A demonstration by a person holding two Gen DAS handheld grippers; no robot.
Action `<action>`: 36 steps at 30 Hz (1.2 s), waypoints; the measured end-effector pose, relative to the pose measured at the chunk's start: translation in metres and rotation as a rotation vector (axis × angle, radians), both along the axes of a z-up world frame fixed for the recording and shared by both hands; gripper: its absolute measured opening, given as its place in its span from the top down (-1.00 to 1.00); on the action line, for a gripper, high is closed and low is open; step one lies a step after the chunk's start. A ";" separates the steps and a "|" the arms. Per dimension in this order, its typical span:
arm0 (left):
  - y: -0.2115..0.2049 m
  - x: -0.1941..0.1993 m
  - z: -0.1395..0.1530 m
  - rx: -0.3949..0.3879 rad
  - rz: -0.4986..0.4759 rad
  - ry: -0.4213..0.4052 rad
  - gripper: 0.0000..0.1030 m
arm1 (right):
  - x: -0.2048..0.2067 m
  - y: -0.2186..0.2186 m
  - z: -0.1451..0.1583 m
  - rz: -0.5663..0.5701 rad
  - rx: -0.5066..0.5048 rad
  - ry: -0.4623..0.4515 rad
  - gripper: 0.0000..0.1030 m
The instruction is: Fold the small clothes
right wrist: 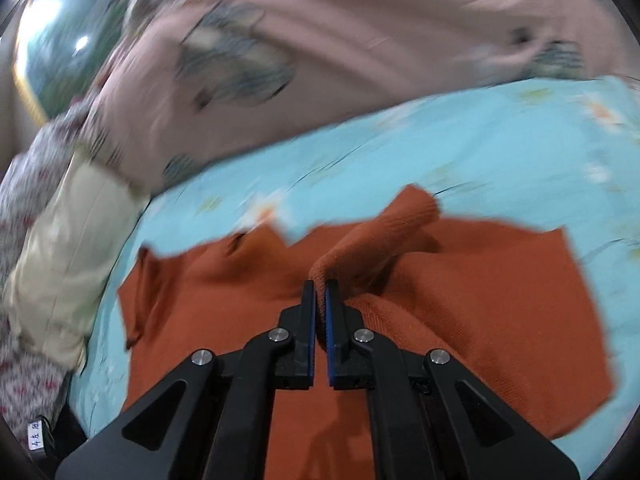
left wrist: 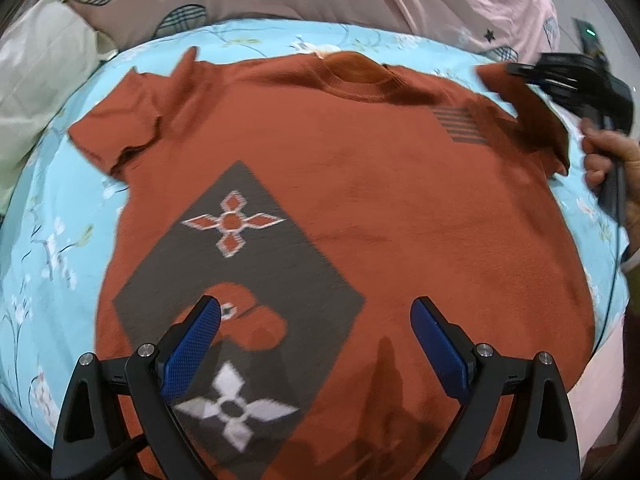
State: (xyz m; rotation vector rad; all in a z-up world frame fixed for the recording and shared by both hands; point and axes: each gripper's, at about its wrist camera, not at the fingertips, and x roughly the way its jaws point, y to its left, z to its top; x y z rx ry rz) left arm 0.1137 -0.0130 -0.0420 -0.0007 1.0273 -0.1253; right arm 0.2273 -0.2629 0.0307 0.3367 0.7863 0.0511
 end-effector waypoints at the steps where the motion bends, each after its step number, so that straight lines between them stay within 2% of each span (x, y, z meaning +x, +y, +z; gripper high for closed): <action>1: 0.006 -0.003 0.001 0.000 0.013 -0.005 -0.87 | 0.006 0.018 -0.007 0.033 -0.002 0.014 0.90; 5: 0.031 -0.011 0.002 -0.010 0.072 -0.009 -0.87 | 0.021 0.077 -0.036 0.124 0.000 0.073 0.90; 12: 0.052 -0.013 -0.006 -0.062 0.126 0.013 -0.87 | 0.023 0.109 -0.066 0.215 0.056 0.149 0.83; 15: 0.051 -0.009 -0.009 -0.073 0.118 0.017 -0.87 | 0.008 0.088 -0.054 0.206 0.122 0.106 0.82; 18: 0.047 -0.002 -0.009 -0.082 0.110 0.011 -0.87 | -0.006 0.049 -0.037 0.117 0.152 0.029 0.76; 22: 0.041 0.022 -0.012 -0.120 0.105 0.019 -0.87 | 0.004 0.013 -0.044 0.033 0.172 0.072 0.71; 27: 0.026 0.046 -0.007 -0.156 0.091 0.005 -0.87 | 0.042 0.037 -0.072 0.124 0.227 0.151 0.70; 29: 0.021 0.049 -0.007 -0.151 0.085 0.002 -0.87 | 0.054 0.048 -0.083 0.113 0.237 0.173 0.70; 30: 0.020 0.050 -0.007 -0.150 0.084 0.003 -0.87 | 0.064 0.056 -0.091 0.116 0.273 0.180 0.69; 32: 0.018 0.049 -0.009 -0.145 0.084 0.011 -0.87 | 0.073 0.073 -0.095 0.181 0.343 0.178 0.69; 34: 0.018 0.047 -0.008 -0.133 0.082 0.011 -0.87 | 0.074 0.103 -0.086 0.339 0.426 0.148 0.69; 36: 0.019 0.046 -0.007 -0.116 0.085 0.002 -0.87 | 0.061 0.122 -0.067 0.445 0.429 0.091 0.68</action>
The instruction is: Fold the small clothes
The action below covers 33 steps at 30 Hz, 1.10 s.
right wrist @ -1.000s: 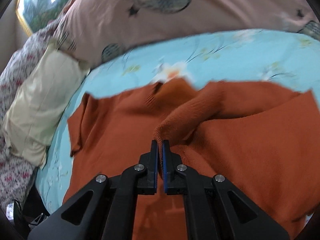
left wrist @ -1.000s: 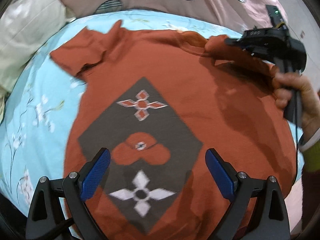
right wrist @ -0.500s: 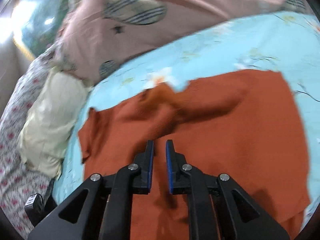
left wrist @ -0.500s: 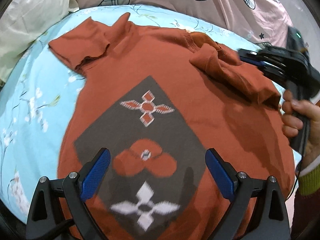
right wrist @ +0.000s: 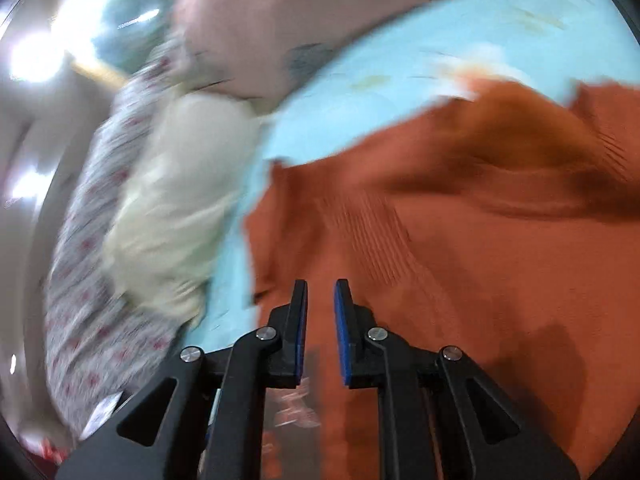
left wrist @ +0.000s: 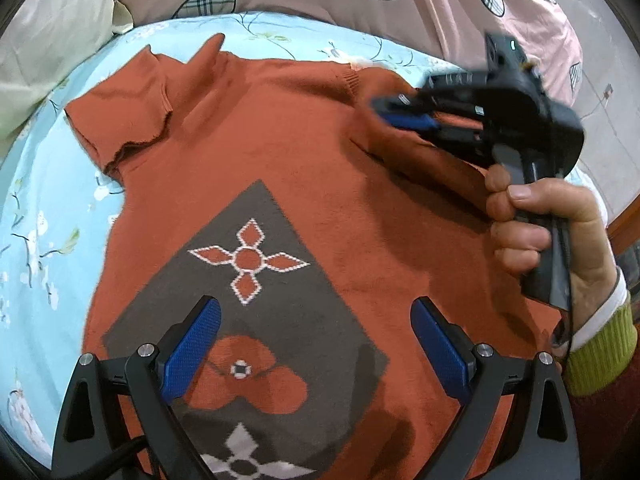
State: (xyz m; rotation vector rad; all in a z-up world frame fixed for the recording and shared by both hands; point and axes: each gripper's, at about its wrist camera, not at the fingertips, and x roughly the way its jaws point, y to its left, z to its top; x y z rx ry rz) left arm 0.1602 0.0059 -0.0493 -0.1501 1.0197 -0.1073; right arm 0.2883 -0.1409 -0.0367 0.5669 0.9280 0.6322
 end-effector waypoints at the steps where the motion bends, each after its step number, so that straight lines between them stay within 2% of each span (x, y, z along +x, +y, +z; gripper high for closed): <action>1: 0.001 0.000 0.000 0.003 0.002 0.000 -0.87 | -0.006 0.001 0.006 0.005 -0.012 -0.022 0.62; 6: 0.004 0.015 -0.008 -0.055 0.011 0.002 -0.90 | -0.041 -0.046 0.024 -0.157 -0.057 -0.039 0.54; 8: 0.003 0.032 -0.015 -0.110 0.015 0.014 -0.90 | -0.064 -0.070 0.026 -0.223 -0.061 -0.044 0.51; 12: 0.010 0.072 -0.024 -0.279 0.095 0.029 -0.98 | -0.089 -0.104 0.022 -0.311 -0.063 -0.030 0.29; 14: 0.011 0.100 -0.024 -0.339 0.138 0.023 -0.98 | -0.097 -0.118 0.011 -0.350 -0.064 0.004 0.28; 16: 0.009 0.125 -0.028 -0.362 0.159 0.049 -0.98 | -0.104 -0.129 0.004 -0.376 -0.048 0.030 0.28; 18: 0.007 0.145 -0.030 -0.328 0.176 0.072 -0.95 | -0.113 -0.134 0.003 -0.390 -0.034 0.032 0.28; 19: 0.003 0.150 -0.030 -0.293 0.167 0.077 -0.90 | -0.119 -0.136 0.004 -0.397 -0.032 0.025 0.27; 20: 0.001 0.150 -0.028 -0.266 0.154 0.064 -0.67 | -0.125 -0.138 0.006 -0.404 -0.035 0.019 0.25; 21: 0.000 0.148 -0.026 -0.244 0.131 0.044 -0.30 | -0.131 -0.140 0.008 -0.413 -0.040 0.012 0.20; 23: 0.001 0.137 -0.031 -0.209 0.085 0.031 0.13 | -0.144 -0.148 0.012 -0.436 -0.048 -0.002 0.17; 24: 0.008 0.127 -0.035 -0.224 0.066 0.017 0.24 | -0.150 -0.150 0.013 -0.445 -0.048 -0.007 0.17; 28: 0.030 0.108 -0.039 -0.338 0.042 0.001 0.26 | -0.168 -0.159 0.022 -0.482 -0.048 -0.027 0.15; 32: 0.034 0.124 -0.039 -0.395 0.042 0.012 0.15 | -0.175 -0.162 0.032 -0.499 -0.045 -0.049 0.15; 33: 0.034 0.127 -0.039 -0.395 0.038 0.006 0.20 | -0.176 -0.163 0.034 -0.505 -0.049 -0.054 0.15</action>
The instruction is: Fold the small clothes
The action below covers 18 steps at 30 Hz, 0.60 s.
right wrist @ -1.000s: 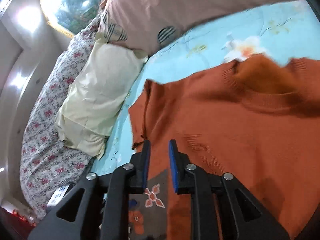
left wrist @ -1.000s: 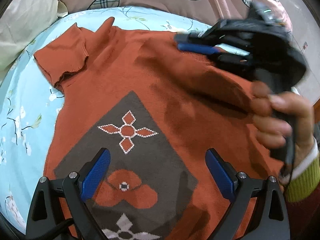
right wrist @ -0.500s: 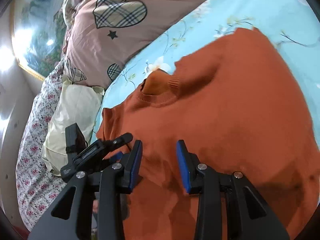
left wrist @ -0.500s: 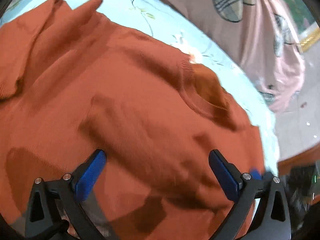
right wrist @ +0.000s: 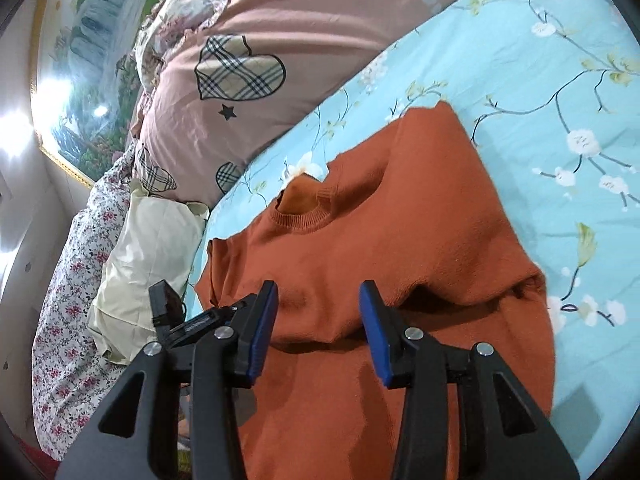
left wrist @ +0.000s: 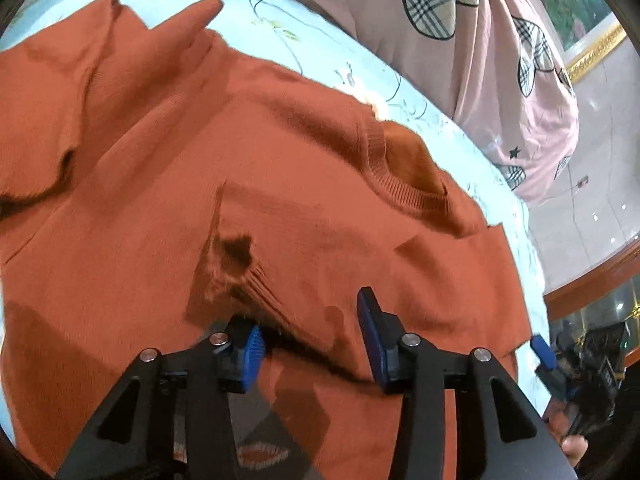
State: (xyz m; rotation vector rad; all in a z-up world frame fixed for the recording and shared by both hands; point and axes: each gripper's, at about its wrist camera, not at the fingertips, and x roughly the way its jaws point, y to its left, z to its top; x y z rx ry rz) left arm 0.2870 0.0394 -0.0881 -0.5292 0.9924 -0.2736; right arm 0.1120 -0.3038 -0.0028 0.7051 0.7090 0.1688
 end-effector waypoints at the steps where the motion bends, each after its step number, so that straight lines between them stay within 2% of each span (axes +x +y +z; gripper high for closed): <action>1: -0.002 0.005 -0.001 0.010 -0.010 -0.009 0.25 | -0.001 -0.001 0.003 -0.007 -0.007 -0.002 0.15; 2: -0.003 0.009 -0.001 0.031 -0.023 -0.017 0.62 | -0.004 -0.005 0.006 -0.019 -0.019 -0.003 0.15; 3: -0.007 0.011 0.000 0.046 -0.033 -0.015 0.90 | -0.006 -0.009 0.009 -0.030 -0.031 -0.006 0.15; 5: 0.000 0.003 0.013 0.060 -0.040 -0.069 0.90 | -0.010 -0.021 0.015 -0.074 -0.071 -0.013 0.14; 7: 0.016 -0.008 0.036 0.115 0.004 -0.191 0.90 | -0.009 -0.034 0.014 -0.128 -0.110 0.000 0.08; 8: 0.023 -0.010 0.041 0.139 0.026 -0.225 0.90 | -0.004 -0.040 0.010 -0.153 -0.132 0.026 0.08; 12: 0.043 0.000 0.023 0.122 0.016 -0.158 0.90 | 0.024 -0.051 -0.007 -0.178 -0.196 0.121 0.08; 15: 0.035 -0.004 0.021 0.163 -0.003 -0.175 0.90 | 0.050 -0.052 -0.021 -0.150 -0.227 0.177 0.07; 18: 0.034 -0.007 0.018 0.144 -0.002 -0.182 0.89 | 0.077 -0.049 -0.035 -0.097 -0.250 0.239 0.00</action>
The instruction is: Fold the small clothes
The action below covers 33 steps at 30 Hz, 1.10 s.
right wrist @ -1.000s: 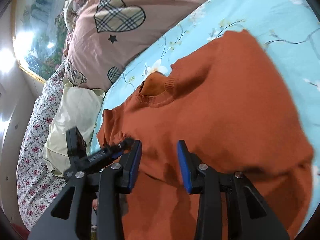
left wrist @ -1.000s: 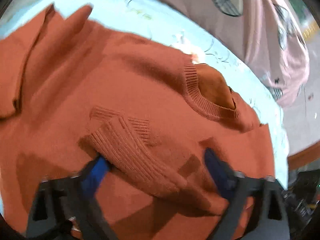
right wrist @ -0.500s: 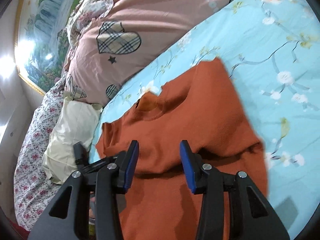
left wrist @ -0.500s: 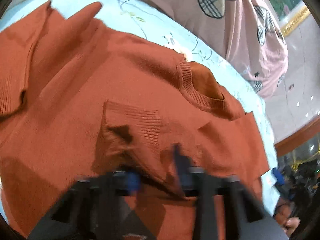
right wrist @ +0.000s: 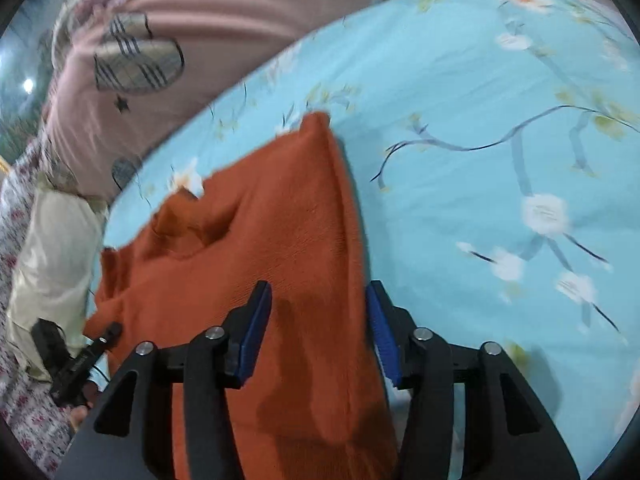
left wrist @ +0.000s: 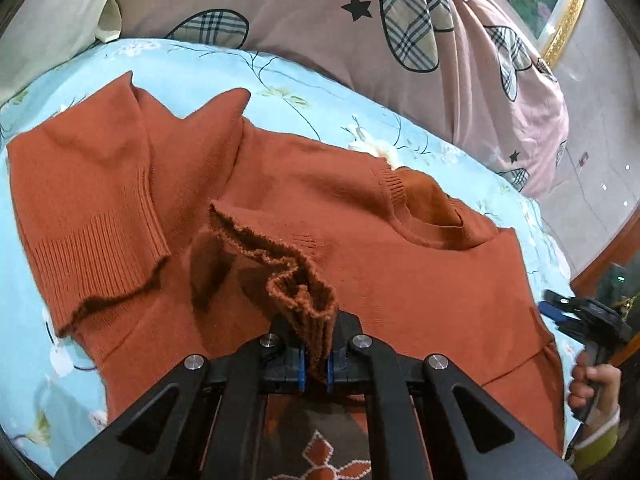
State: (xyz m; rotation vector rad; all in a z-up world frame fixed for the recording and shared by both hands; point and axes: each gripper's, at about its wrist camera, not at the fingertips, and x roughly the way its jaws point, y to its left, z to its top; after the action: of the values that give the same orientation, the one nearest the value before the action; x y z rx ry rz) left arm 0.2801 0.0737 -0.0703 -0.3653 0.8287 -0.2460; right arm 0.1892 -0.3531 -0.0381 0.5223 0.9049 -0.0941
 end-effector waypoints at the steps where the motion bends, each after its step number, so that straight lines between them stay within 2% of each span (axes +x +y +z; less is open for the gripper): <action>1: 0.000 0.001 -0.001 0.000 -0.001 0.003 0.89 | 0.004 0.002 -0.003 0.012 -0.010 0.012 0.09; 2: 0.000 0.001 -0.002 0.005 -0.001 0.003 0.89 | 0.005 0.002 -0.004 0.014 -0.015 0.011 0.39; 3: 0.002 -0.003 0.001 0.008 -0.003 -0.001 0.89 | 0.005 -0.002 -0.002 0.014 -0.003 0.007 0.79; 5: 0.000 -0.005 0.006 0.012 -0.012 -0.014 0.90 | -0.006 -0.014 0.009 -0.014 0.036 -0.052 0.79; 6: 0.000 -0.006 0.009 0.009 -0.018 -0.025 0.90 | -0.014 -0.021 0.015 -0.042 0.022 -0.074 0.80; 9: -0.008 -0.009 0.018 -0.002 -0.046 -0.079 0.90 | -0.018 -0.027 0.007 -0.062 0.008 -0.038 0.80; 12: -0.017 -0.003 0.010 0.061 -0.044 -0.056 0.90 | -0.017 -0.019 0.004 -0.062 -0.060 0.011 0.71; 15: -0.015 -0.003 -0.001 0.057 -0.043 -0.013 0.89 | -0.031 0.001 0.029 -0.104 -0.155 -0.045 0.60; 17: -0.013 -0.007 -0.001 0.066 -0.051 -0.014 0.88 | -0.035 0.022 0.040 -0.046 -0.148 -0.102 0.47; 18: -0.014 -0.008 -0.002 0.080 -0.057 -0.010 0.88 | -0.034 0.031 0.041 -0.001 -0.140 -0.110 0.28; 20: -0.016 -0.008 -0.003 0.105 -0.064 -0.003 0.87 | -0.029 0.047 0.032 0.072 -0.132 -0.086 0.10; 23: -0.015 -0.013 -0.002 0.124 -0.064 0.000 0.83 | -0.026 0.044 0.004 0.040 -0.149 0.016 0.11; 25: -0.009 -0.021 0.000 0.131 -0.054 0.003 0.75 | -0.037 0.034 0.004 0.015 -0.084 -0.021 0.11; 31: 0.037 -0.055 0.022 0.199 0.033 -0.042 0.65 | -0.061 0.043 0.023 0.038 -0.060 -0.050 0.08; 33: 0.055 -0.057 0.030 0.196 0.068 -0.050 0.46 | -0.061 0.056 0.024 0.052 -0.041 -0.057 0.07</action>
State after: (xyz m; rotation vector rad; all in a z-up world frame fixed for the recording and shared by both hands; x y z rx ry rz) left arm 0.2227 0.1285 -0.0402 -0.2025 0.7821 -0.1092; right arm 0.1285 -0.2969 -0.0143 0.4608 0.8586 -0.0501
